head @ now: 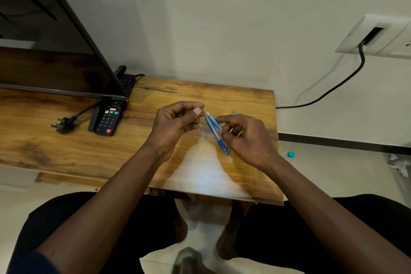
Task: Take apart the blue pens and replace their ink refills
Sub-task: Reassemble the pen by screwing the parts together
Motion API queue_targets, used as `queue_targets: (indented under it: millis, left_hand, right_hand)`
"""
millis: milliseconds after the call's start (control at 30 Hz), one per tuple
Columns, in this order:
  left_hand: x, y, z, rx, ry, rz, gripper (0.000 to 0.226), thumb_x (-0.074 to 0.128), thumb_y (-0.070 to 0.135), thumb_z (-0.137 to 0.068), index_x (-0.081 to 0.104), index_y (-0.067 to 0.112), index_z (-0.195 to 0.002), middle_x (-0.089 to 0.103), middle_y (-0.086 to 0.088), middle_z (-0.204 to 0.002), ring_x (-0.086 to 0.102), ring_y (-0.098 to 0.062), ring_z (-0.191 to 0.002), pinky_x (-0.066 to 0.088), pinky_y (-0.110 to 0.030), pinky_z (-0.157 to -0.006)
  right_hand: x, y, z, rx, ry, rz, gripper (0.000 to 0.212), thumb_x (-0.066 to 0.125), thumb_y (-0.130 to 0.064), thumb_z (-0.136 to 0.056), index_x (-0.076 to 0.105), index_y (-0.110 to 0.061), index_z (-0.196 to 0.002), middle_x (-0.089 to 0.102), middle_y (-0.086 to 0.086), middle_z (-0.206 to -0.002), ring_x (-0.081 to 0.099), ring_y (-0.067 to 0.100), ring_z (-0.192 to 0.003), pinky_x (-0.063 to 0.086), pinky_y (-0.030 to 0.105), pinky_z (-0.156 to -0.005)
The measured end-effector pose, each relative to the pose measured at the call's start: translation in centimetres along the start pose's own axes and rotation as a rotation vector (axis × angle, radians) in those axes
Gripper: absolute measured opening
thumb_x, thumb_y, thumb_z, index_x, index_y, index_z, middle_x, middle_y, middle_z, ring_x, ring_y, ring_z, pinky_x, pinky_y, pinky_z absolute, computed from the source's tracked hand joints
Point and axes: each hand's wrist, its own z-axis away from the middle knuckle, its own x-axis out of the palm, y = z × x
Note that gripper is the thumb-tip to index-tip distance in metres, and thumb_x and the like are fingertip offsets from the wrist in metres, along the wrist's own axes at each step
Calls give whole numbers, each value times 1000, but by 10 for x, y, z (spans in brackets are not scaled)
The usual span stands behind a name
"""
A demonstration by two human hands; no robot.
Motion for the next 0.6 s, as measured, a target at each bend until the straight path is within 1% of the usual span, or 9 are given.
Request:
queue_targets:
  millis: [167, 333, 400, 500, 600]
  left_hand:
    - [0, -2, 0, 23, -18, -45, 19, 70, 7, -96, 77, 10, -114, 77, -8, -97, 67, -16, -88, 60, -34, -84]
    - [1, -4, -1, 39, -8, -88, 21, 71, 8, -96, 76, 11, -116, 77, -6, -97, 70, -12, -88, 61, -34, -85]
    - [1, -5, -2, 36, -3, -84, 20, 71, 6, -96, 75, 12, -115, 77, -3, -93, 70, -12, -85, 61, -35, -84]
    - [2, -7, -4, 28, 11, -71, 16, 72, 4, -94, 74, 10, -109, 76, -1, -86, 70, -10, -81, 61, -32, -81]
    - [2, -7, -3, 36, 20, -69, 14, 73, 3, -94, 73, 7, -107, 75, -3, -86, 70, -11, -80, 62, -30, -79]
  right_hand:
    - [0, 1, 1, -12, 4, 22, 35, 69, -16, -95, 72, -32, -126, 66, -23, -81, 61, -5, -83, 44, 14, -66]
    - [-1, 1, 0, -6, 1, 42, 35, 69, -17, -95, 72, -32, -126, 68, -21, -79, 61, -7, -81, 44, 16, -68]
    - [-1, 0, 1, -3, -3, 43, 36, 69, -15, -94, 73, -32, -126, 68, -19, -79, 62, -7, -81, 46, 16, -69]
    - [-1, 0, 1, -9, 0, 56, 36, 70, -16, -93, 73, -32, -125, 68, -19, -79, 62, -5, -80, 47, 17, -68]
    - [-1, 0, 1, -14, 8, 65, 35, 70, -17, -93, 73, -31, -125, 68, -20, -80, 62, -5, -81, 47, 17, -68]
